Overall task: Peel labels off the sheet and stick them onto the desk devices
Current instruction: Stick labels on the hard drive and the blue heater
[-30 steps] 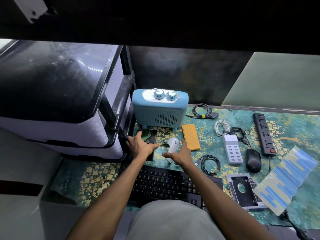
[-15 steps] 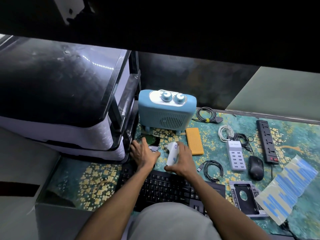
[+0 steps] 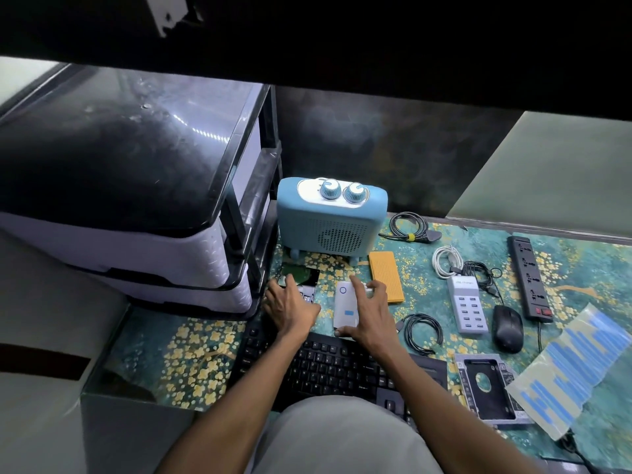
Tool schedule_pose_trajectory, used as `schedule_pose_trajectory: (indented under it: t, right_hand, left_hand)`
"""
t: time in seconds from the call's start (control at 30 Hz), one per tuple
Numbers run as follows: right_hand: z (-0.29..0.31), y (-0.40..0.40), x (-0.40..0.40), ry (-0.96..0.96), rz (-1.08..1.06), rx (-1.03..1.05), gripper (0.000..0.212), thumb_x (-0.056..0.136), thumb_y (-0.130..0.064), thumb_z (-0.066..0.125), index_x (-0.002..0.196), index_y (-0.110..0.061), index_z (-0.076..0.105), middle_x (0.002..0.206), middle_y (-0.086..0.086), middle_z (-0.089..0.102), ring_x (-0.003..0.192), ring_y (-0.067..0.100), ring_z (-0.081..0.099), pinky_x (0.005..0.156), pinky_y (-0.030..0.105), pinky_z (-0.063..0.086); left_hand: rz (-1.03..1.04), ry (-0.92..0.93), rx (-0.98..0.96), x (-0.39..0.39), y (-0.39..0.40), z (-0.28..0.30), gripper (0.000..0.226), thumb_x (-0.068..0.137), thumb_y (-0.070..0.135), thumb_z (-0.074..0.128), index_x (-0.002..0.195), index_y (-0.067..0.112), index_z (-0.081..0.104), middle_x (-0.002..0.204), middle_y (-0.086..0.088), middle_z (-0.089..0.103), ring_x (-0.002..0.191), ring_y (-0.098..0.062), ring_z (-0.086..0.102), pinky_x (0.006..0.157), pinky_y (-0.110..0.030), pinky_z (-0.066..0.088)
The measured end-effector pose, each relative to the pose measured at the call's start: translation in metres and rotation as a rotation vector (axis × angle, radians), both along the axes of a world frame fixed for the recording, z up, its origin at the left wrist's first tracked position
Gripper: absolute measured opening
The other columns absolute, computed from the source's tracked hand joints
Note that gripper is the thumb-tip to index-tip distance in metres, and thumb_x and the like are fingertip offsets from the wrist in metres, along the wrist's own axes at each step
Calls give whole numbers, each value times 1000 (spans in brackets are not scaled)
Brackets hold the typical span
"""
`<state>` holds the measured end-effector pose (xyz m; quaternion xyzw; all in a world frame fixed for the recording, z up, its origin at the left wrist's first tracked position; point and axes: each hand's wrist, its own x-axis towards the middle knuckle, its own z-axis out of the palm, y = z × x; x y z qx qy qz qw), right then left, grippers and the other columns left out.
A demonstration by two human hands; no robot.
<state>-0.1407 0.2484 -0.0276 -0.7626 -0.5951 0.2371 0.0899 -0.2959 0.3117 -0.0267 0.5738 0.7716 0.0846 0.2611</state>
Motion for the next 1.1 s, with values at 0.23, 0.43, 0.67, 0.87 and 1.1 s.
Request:
schedule_pose_trajectory:
  t: [0.23, 0.43, 0.67, 0.87, 1.1]
  right_hand:
    - [1, -15, 0, 57, -90, 101, 112, 71, -48, 87, 159, -32, 20, 143, 8, 30, 122, 28, 48, 80, 43, 55]
    - [4, -38, -11, 152, -314, 244, 52, 89, -41, 68, 135, -26, 49, 123, -2, 55, 91, 13, 64, 69, 38, 57]
    - [-5, -95, 9, 303, -573, 298, 34, 89, -26, 68, 122, -24, 59, 106, -7, 69, 79, 6, 68, 72, 38, 60]
    - [-8, -138, 55, 361, -754, 305, 28, 88, -22, 68, 115, -25, 61, 90, -9, 71, 79, 10, 70, 74, 40, 61]
    - [1, -194, 152, 344, -892, 400, 24, 91, -18, 67, 113, -26, 61, 92, -10, 69, 77, 10, 67, 68, 39, 58]
  left_hand:
    - [-28, -27, 162, 5, -13, 7, 40, 72, 27, 80, 109, 22, 63, 124, -2, 54, 115, -22, 50, 102, -39, 41]
    - [-48, -347, 121, 20, -30, 14, 18, 78, 26, 71, 65, 18, 62, 66, 6, 65, 65, -19, 59, 55, -28, 40]
    - [-203, -563, 19, 53, -66, -5, 37, 84, 35, 74, 58, 15, 57, 56, 3, 59, 56, -17, 54, 55, -29, 39]
    - [-287, -580, -27, 108, -98, -5, 45, 90, 42, 69, 64, 6, 64, 61, -6, 66, 61, -19, 61, 57, -31, 41]
    - [-412, -595, -19, 225, -148, 10, 44, 94, 32, 64, 64, 1, 58, 59, -14, 59, 54, -17, 49, 57, -32, 35]
